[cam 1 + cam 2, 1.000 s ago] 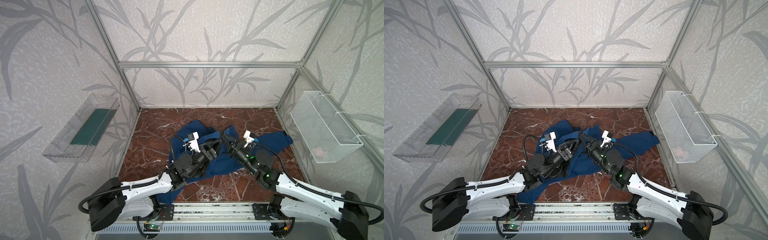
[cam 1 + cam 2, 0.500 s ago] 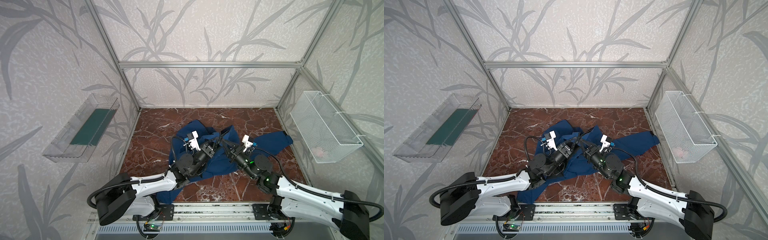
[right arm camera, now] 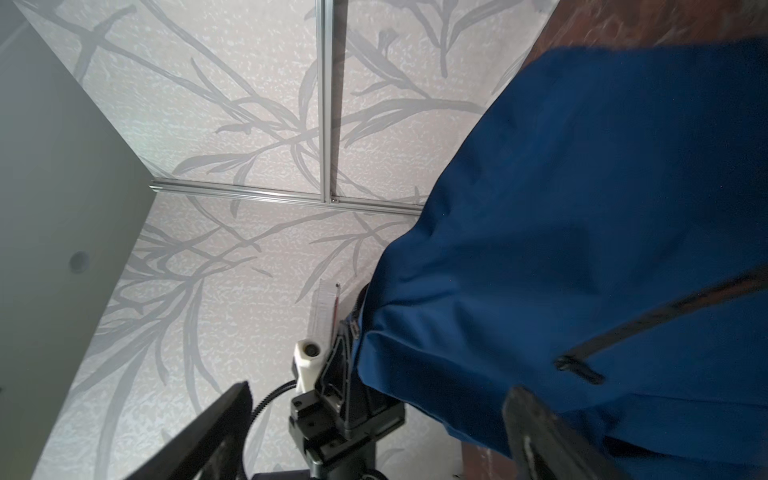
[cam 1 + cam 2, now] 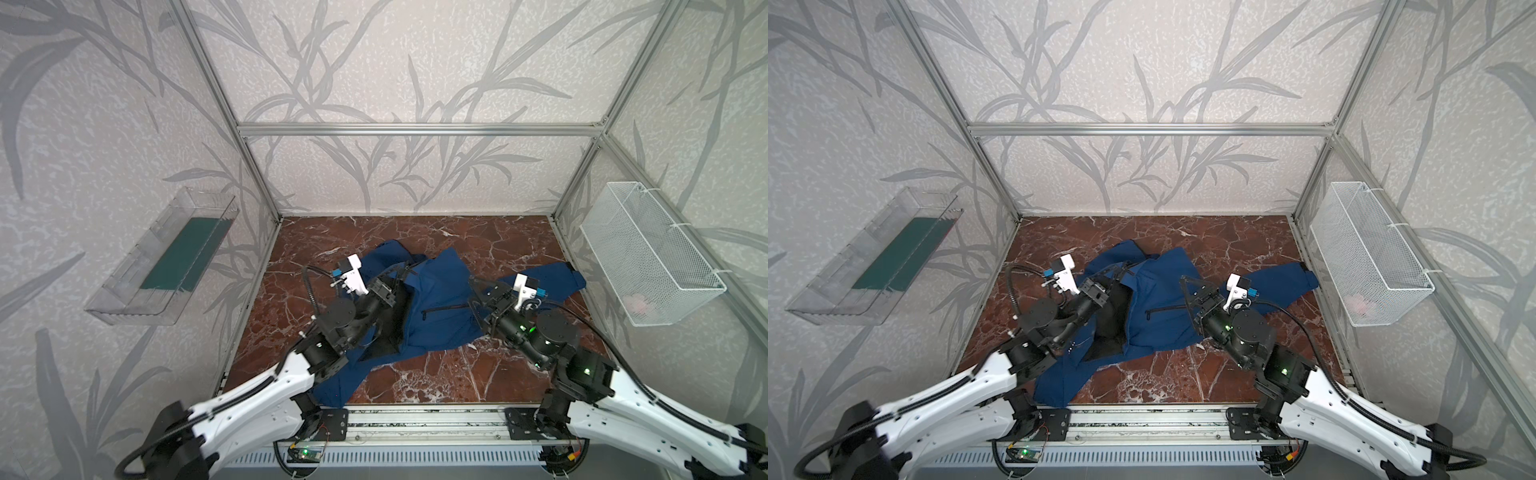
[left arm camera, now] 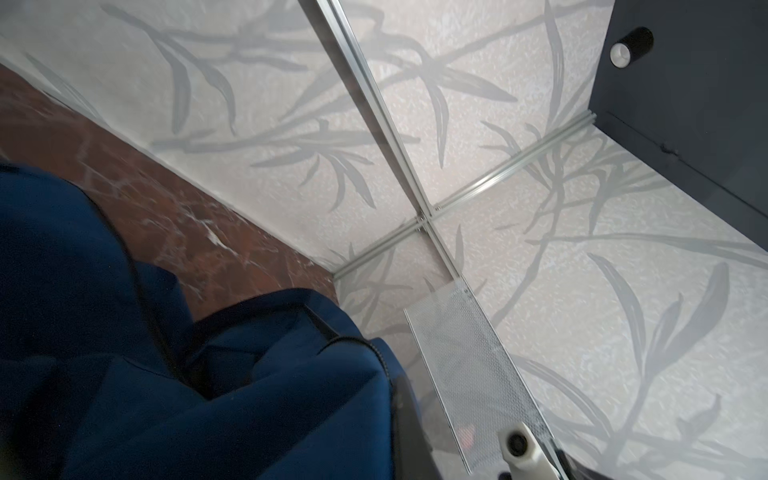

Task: Zip up the jacket

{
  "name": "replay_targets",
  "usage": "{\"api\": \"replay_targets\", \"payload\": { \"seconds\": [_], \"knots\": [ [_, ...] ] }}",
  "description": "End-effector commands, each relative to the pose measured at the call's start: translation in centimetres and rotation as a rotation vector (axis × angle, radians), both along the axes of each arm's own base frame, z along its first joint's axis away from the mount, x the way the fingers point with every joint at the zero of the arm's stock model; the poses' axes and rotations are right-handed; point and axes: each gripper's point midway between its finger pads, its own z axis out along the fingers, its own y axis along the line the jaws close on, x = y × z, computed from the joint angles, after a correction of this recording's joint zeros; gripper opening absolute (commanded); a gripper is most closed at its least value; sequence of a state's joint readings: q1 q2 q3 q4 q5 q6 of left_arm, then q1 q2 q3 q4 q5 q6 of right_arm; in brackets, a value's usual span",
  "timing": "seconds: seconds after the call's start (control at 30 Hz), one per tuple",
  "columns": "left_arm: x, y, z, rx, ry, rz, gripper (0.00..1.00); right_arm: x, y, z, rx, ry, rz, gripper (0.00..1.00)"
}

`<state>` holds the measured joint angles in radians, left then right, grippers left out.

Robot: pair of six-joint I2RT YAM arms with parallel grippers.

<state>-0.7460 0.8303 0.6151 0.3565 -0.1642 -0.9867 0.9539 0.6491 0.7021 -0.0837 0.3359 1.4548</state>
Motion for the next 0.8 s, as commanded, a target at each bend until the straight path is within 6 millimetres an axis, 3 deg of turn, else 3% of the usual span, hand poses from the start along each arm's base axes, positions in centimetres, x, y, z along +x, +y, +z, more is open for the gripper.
{"api": "replay_targets", "payload": {
  "seconds": [0.0, 0.13, 0.2, 0.3, 0.43, 0.6, 0.67, 0.77],
  "knots": [
    [-1.5, 4.2, -5.5, 0.293, 0.263, 0.015, 0.0, 0.1, -3.1, -6.8, -0.378, 0.202, -0.021, 0.99],
    [-4.2, 6.1, -7.1, 0.325, 0.379, -0.064, 0.0, 3.6, -1.6, -8.8, -0.54, 0.286, 0.168, 0.99],
    [-5.4, 6.3, -7.6, 0.324, 0.409, -0.103, 0.0, 5.4, -1.3, -9.4, -0.644, 0.311, 0.23, 0.99],
    [-7.6, 6.1, -8.6, 0.304, 0.486, -0.165, 0.0, 7.8, 0.5, -10.6, -0.732, 0.346, 0.388, 0.99],
    [-10.7, 7.0, -10.5, 0.283, 0.579, -0.192, 0.0, 8.9, 2.8, -13.6, -0.813, 0.45, 0.561, 0.99],
    [-12.0, 8.1, -11.8, 0.256, 0.592, -0.158, 0.0, 9.5, 6.4, -18.2, -0.764, 0.498, 0.682, 0.99],
    [-11.6, 8.0, -12.0, 0.248, 0.588, -0.157, 0.0, 9.6, 8.4, -20.0, -0.668, 0.514, 0.751, 0.93],
    [-10.4, 8.0, -11.5, 0.249, 0.578, -0.119, 0.0, 10.1, 10.0, -20.5, -0.606, 0.491, 0.759, 0.61]
  ]
}}
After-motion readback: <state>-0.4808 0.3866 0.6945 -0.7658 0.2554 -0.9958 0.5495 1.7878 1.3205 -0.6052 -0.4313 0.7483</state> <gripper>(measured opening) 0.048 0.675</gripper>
